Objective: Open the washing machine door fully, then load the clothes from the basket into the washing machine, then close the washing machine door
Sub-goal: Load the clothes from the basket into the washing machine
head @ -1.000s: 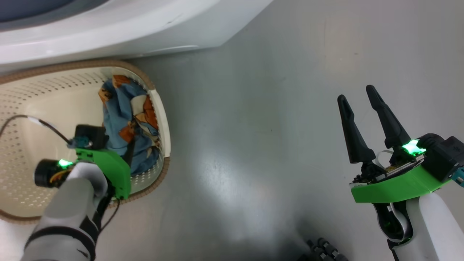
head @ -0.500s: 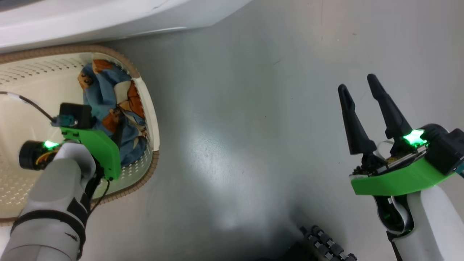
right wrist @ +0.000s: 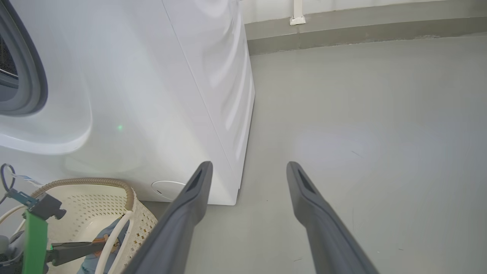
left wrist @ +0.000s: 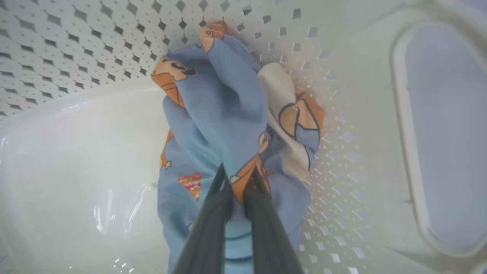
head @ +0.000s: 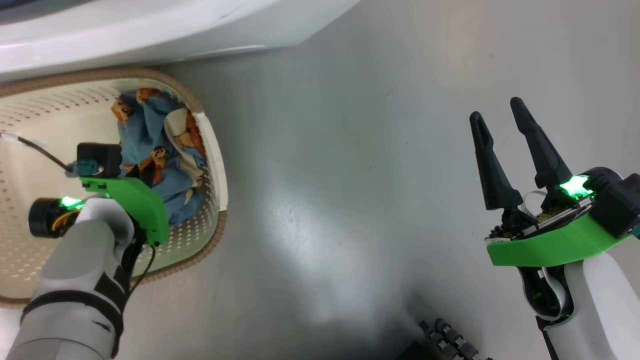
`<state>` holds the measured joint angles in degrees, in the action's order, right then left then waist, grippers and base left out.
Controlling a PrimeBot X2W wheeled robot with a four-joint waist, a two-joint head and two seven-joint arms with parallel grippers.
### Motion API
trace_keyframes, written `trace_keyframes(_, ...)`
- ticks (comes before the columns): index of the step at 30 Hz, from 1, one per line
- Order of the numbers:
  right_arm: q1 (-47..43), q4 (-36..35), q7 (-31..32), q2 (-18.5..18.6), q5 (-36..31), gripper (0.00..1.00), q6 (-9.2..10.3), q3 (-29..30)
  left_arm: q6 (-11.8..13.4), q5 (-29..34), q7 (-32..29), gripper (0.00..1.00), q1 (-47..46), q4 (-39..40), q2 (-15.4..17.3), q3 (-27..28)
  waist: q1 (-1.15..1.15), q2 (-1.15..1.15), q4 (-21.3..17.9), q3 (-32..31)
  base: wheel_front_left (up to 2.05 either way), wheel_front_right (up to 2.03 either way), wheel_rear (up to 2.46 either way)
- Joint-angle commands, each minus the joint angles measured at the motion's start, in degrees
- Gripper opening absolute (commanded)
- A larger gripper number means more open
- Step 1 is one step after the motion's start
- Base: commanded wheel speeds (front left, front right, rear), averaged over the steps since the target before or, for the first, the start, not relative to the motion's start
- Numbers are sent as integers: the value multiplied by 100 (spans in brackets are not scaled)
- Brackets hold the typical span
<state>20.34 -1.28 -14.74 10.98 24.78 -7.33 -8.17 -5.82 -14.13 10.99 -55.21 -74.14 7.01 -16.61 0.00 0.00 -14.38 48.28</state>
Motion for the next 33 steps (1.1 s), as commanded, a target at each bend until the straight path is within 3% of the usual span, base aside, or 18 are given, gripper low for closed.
trace_keyframes(1, -196, -87, -26, 91, -19, 100, -16, -46, 28, -58, 112, 0, 208, 20, 108, 116, 0, 0, 116, -169, 0, 0, 0)
trace_keyframes(8, -407, 23, -26, 240, -75, 100, -16, 16, 11, -264, 389, 0, 513, 161, -55, 244, 0, 0, 453, -928, 0, 0, 0)
trace_keyframes(21, -1160, 240, -26, 442, -156, 100, -16, 79, 67, -187, 400, 0, 2018, 2173, -112, 929, 0, 0, 917, -2397, 0, 0, 0)
trace_keyframes(33, -1800, 304, -26, 478, -193, 100, -16, 267, -29, 233, 400, 0, 3089, 3806, -267, 1593, 0, 0, 1172, -3192, 0, 0, 0)
